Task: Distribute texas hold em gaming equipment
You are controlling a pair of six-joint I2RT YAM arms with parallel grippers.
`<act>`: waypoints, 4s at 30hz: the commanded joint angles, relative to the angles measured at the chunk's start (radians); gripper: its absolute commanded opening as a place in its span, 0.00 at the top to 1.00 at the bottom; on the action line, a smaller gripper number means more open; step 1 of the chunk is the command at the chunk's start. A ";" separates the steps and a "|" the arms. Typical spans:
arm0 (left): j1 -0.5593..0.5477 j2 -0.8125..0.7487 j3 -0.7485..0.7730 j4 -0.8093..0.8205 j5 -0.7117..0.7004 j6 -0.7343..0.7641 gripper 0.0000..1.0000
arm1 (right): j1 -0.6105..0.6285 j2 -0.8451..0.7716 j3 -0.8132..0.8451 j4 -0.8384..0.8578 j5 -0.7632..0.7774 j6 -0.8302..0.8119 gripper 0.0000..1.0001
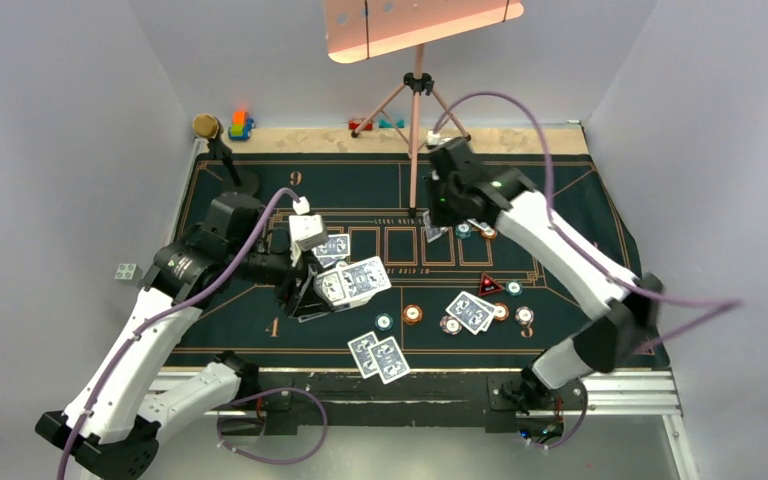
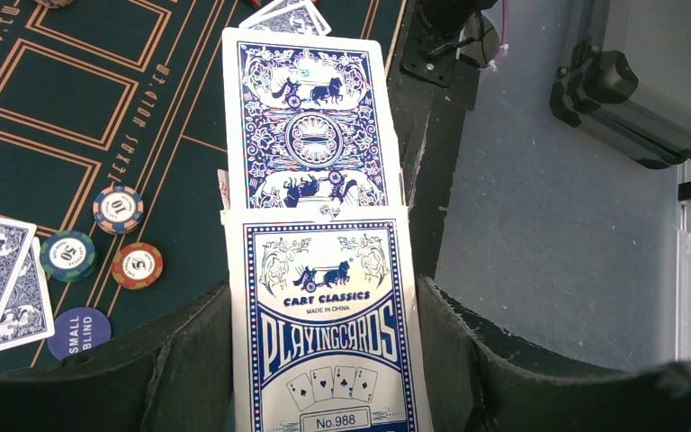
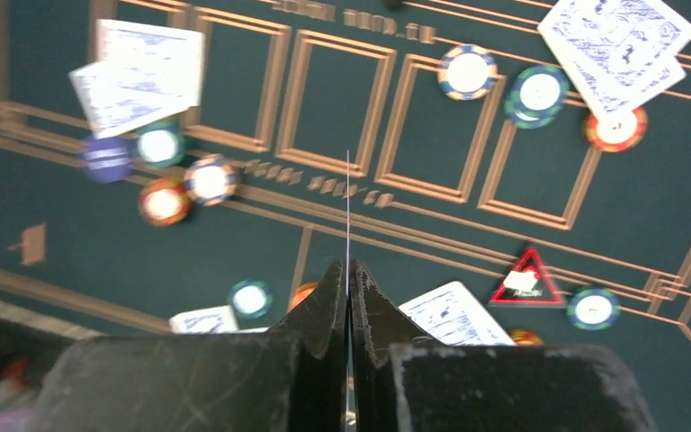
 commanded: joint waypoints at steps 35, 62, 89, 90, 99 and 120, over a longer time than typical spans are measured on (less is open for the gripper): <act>0.005 -0.047 0.043 -0.028 0.016 0.000 1.00 | 0.277 0.910 0.373 0.008 0.694 -0.107 0.77; 0.005 -0.056 0.041 -0.031 0.013 0.005 1.00 | 0.095 0.339 0.113 0.173 -0.040 0.055 0.22; 0.005 -0.009 0.061 0.002 0.007 0.010 1.00 | 0.135 -0.160 -0.334 0.555 -0.723 0.290 0.04; 0.006 -0.008 0.062 0.002 0.007 0.010 1.00 | 0.143 -0.152 -0.338 0.556 -0.722 0.292 0.04; 0.005 -0.009 0.061 0.002 0.009 0.008 1.00 | 0.159 -0.147 -0.395 0.614 -0.726 0.330 0.08; 0.006 -0.023 0.058 -0.002 0.018 0.004 1.00 | 0.156 -0.221 -0.328 0.420 -0.599 0.282 0.51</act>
